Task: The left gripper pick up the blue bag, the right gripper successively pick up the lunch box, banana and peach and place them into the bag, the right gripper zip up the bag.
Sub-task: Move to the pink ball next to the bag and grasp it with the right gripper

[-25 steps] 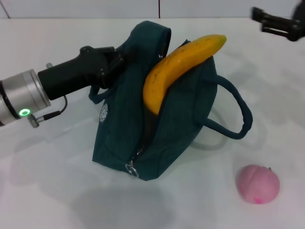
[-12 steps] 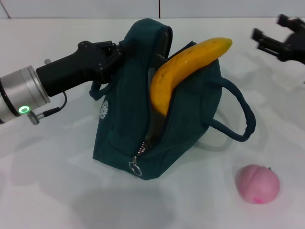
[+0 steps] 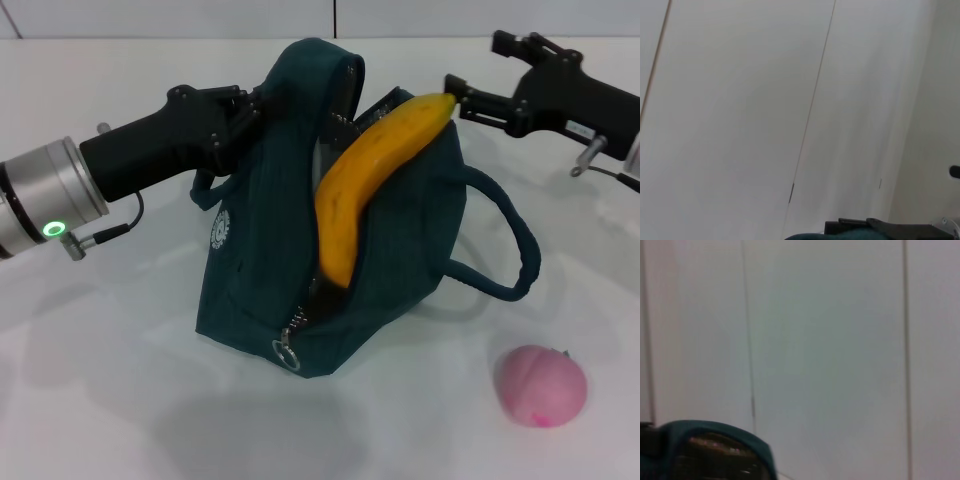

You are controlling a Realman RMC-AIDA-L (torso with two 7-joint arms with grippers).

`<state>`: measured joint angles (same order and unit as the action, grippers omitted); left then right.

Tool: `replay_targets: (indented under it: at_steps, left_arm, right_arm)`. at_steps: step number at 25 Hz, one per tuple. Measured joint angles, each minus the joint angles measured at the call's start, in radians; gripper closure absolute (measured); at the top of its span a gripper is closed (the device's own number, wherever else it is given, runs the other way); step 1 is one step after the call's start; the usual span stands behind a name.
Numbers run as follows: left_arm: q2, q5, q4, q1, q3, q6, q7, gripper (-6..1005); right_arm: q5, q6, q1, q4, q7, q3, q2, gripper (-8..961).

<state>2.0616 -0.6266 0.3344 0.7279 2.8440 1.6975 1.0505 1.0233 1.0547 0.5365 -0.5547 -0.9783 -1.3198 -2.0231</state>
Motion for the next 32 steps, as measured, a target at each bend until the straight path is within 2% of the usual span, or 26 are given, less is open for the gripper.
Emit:
replay_targets:
  at_steps: [9, 13, 18, 20, 22, 25, 28, 30, 32]
  left_arm:
    - [0.002, -0.002, -0.001, 0.002, 0.000, 0.002, 0.000, 965]
    - [0.003, -0.002, -0.002, 0.003, 0.000, 0.003, 0.000, 965]
    - [0.003, -0.007, -0.002, 0.001, 0.000, 0.004, 0.001, 965]
    - [0.001, -0.014, -0.002, -0.002, 0.000, 0.004, 0.002, 965]
    - [-0.001, -0.018, -0.002, -0.004, 0.000, 0.004, 0.003, 966]
    - [-0.003, -0.019, -0.001, -0.004, 0.000, 0.004, 0.004, 966]
    - [-0.004, -0.019, -0.002, -0.004, 0.000, 0.004, 0.003, 965]
    - [-0.004, -0.019, -0.001, -0.002, 0.000, 0.004, 0.001, 965]
    - [-0.002, -0.019, -0.001, 0.001, 0.000, 0.004, 0.001, 965]
  right_arm:
    - [-0.002, 0.000, 0.030, -0.049, -0.003, -0.109, -0.002, 79]
    - [-0.029, -0.005, 0.034, -0.065, 0.003, -0.112, -0.003, 79]
    - [-0.182, 0.017, -0.047, -0.106, 0.058, -0.087, 0.005, 78]
    - [-0.191, 0.038, -0.086, -0.125, 0.058, -0.078, 0.009, 78]
    - [-0.183, 0.089, -0.133, -0.139, 0.034, -0.074, 0.022, 78]
    - [-0.134, 0.205, -0.189, -0.130, -0.069, -0.073, 0.062, 79]
    - [-0.063, 0.308, -0.201, -0.076, -0.170, -0.072, 0.094, 80]
    - [-0.006, 0.351, -0.196, -0.020, -0.203, -0.072, 0.105, 81]
    - [0.035, 0.349, -0.192, 0.014, -0.208, -0.072, 0.105, 82]
